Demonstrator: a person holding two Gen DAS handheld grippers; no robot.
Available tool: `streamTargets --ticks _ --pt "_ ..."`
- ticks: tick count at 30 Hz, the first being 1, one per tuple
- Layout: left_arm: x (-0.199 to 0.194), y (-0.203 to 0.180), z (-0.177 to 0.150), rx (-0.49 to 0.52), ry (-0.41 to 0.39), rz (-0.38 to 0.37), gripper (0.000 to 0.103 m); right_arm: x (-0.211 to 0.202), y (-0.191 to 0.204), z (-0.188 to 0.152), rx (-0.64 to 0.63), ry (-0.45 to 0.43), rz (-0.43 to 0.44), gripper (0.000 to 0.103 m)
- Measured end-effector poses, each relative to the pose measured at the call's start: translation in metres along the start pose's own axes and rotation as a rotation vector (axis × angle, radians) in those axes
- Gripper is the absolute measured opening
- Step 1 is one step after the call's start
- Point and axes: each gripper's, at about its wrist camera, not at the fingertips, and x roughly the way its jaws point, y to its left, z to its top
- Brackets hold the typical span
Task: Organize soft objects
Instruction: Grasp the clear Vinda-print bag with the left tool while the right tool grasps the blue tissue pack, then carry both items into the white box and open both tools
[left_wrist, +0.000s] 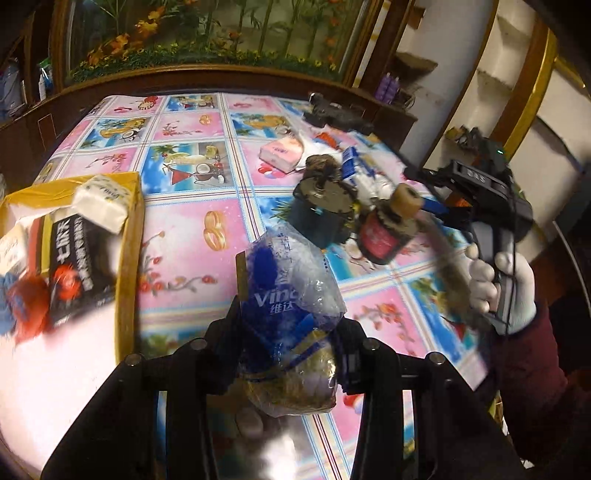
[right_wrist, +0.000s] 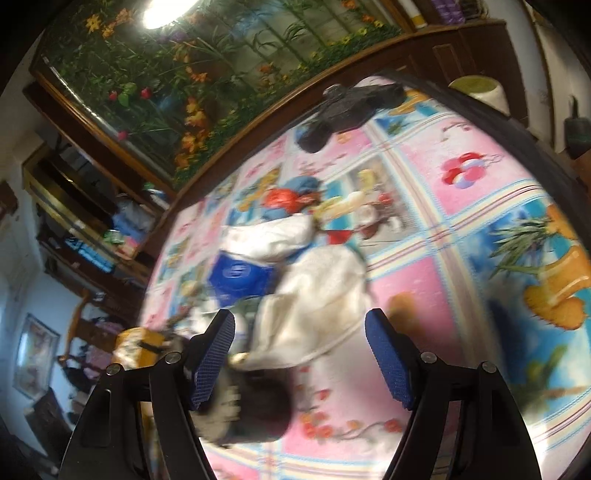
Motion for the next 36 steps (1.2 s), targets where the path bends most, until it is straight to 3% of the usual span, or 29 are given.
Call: streamTargets --ticks 4,6,15,17,18,19,21,24,29,36 --pt "-0.016 0.012 -0.014 -0.038 -0.019 -0.016 0.038 0.007 0.027 0.016 -0.003 0.126 0.146 0.074" --pt "-0.021 0.021 -0.022 -0.064 -0.029 -0.018 0.038 0.018 0.038 0.025 -0.002 0.179 0.169 0.074" --pt "-0.043 0.056 -0.045 -0.151 -0.073 -0.028 0.038 0.072 0.065 0.055 -0.091 0.299 -0.131 0.074" --pt "-0.049 0.065 -0.048 -0.177 -0.087 -0.028 0.038 0.083 0.071 0.056 -0.096 0.324 -0.176 0.071" --pt "-0.051 0.068 -0.050 -0.187 -0.092 -0.027 0.038 0.089 0.075 0.056 -0.093 0.340 -0.202 0.063" --pt "-0.055 0.073 -0.052 -0.198 -0.100 -0.026 0.038 0.092 0.079 0.056 -0.087 0.340 -0.212 0.047" --pt "-0.061 0.080 -0.055 -0.212 -0.113 -0.022 0.038 0.090 0.087 0.056 -0.070 0.332 -0.211 0.044" --pt "-0.070 0.090 -0.061 -0.234 -0.131 -0.014 0.038 0.083 0.098 0.056 -0.082 0.291 -0.218 0.042" --pt "-0.084 0.110 -0.072 -0.273 -0.151 0.039 0.039 0.033 0.121 0.050 -0.134 0.186 -0.218 0.043" --pt "-0.096 0.153 -0.081 -0.301 -0.106 0.183 0.039 0.001 0.189 0.002 -0.258 0.211 -0.050 0.043"
